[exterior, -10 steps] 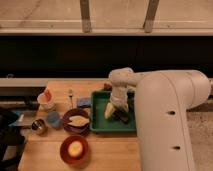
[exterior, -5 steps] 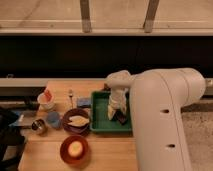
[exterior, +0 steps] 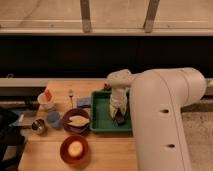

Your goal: Place eraser in tray

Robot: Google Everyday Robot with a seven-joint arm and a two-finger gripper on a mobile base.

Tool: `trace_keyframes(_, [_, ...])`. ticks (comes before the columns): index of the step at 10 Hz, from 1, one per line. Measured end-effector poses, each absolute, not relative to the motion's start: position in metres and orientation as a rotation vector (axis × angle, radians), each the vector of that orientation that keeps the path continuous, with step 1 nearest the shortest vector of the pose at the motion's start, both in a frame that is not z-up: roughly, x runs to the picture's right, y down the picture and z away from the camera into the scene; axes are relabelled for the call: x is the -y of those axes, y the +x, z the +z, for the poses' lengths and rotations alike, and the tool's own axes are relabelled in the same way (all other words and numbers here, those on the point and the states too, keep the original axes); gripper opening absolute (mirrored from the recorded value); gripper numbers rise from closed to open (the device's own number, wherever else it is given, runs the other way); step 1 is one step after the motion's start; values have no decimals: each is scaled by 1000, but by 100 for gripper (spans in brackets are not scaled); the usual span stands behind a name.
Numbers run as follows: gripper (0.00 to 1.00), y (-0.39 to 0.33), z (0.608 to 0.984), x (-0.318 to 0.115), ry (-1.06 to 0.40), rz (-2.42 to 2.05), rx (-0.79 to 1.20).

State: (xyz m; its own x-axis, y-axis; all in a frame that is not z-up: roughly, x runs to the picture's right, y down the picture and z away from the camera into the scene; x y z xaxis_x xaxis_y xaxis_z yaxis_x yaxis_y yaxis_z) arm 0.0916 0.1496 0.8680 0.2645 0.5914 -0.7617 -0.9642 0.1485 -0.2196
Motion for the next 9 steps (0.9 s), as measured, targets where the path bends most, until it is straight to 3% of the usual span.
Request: trace_keyframes(9, [0,110,778,-16,-532,1336,-449])
